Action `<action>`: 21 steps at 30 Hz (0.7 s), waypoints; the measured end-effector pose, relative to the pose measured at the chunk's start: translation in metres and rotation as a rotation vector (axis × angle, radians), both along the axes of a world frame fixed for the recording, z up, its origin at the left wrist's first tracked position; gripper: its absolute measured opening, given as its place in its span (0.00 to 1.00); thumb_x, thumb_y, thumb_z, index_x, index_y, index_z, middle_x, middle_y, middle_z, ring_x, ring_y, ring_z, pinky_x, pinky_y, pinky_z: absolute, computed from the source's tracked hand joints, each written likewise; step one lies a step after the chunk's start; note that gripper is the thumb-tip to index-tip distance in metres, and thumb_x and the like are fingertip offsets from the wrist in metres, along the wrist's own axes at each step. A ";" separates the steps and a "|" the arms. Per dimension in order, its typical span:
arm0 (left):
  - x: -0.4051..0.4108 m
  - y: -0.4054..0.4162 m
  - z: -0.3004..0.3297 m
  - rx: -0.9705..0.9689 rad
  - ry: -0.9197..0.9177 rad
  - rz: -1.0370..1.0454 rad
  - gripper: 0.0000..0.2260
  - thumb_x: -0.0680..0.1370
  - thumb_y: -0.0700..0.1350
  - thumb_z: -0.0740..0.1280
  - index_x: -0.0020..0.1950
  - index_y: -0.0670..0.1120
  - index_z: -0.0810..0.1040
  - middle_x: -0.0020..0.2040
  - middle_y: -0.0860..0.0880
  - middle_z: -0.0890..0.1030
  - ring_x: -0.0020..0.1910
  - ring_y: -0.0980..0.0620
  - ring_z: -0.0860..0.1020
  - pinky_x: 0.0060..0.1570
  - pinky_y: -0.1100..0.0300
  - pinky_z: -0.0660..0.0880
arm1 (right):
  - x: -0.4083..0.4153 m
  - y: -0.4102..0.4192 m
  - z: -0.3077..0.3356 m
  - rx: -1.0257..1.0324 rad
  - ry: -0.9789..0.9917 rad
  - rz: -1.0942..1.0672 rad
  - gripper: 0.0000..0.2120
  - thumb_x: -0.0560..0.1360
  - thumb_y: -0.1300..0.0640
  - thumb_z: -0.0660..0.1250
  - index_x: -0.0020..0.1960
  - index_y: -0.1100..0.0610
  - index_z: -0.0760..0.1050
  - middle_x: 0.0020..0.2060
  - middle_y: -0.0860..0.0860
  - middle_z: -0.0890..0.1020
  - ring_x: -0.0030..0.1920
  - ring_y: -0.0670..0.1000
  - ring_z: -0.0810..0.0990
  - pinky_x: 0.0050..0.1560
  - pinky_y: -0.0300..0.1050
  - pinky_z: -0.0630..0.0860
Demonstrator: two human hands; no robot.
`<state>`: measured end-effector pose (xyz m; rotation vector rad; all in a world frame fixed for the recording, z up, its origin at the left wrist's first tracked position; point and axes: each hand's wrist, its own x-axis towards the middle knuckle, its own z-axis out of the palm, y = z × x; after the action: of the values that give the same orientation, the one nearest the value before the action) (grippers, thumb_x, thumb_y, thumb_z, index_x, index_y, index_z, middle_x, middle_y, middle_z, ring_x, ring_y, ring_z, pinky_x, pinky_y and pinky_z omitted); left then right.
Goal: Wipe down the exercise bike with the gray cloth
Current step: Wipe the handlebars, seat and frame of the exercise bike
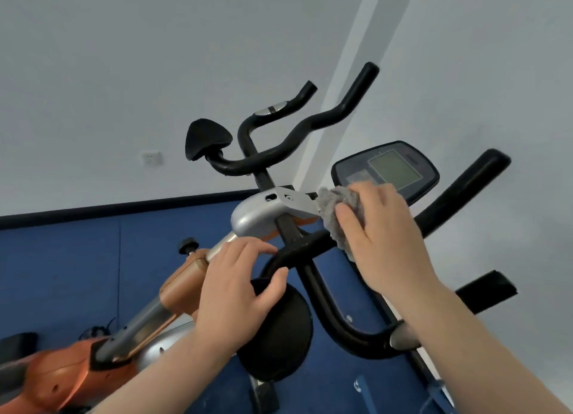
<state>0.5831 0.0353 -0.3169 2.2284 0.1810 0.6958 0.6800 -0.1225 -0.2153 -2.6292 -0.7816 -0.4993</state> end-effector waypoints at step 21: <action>0.004 0.004 -0.010 -0.174 0.015 -0.085 0.07 0.71 0.55 0.65 0.46 0.56 0.70 0.44 0.59 0.72 0.48 0.57 0.74 0.46 0.59 0.72 | 0.052 0.042 0.005 -0.353 0.457 0.368 0.05 0.76 0.48 0.64 0.51 0.42 0.76 0.45 0.44 0.80 0.45 0.46 0.78 0.49 0.51 0.75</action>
<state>0.5873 0.0395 -0.3264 2.0627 0.1482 0.5942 0.7325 -0.0809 -0.2107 -2.6470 -1.2386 0.3588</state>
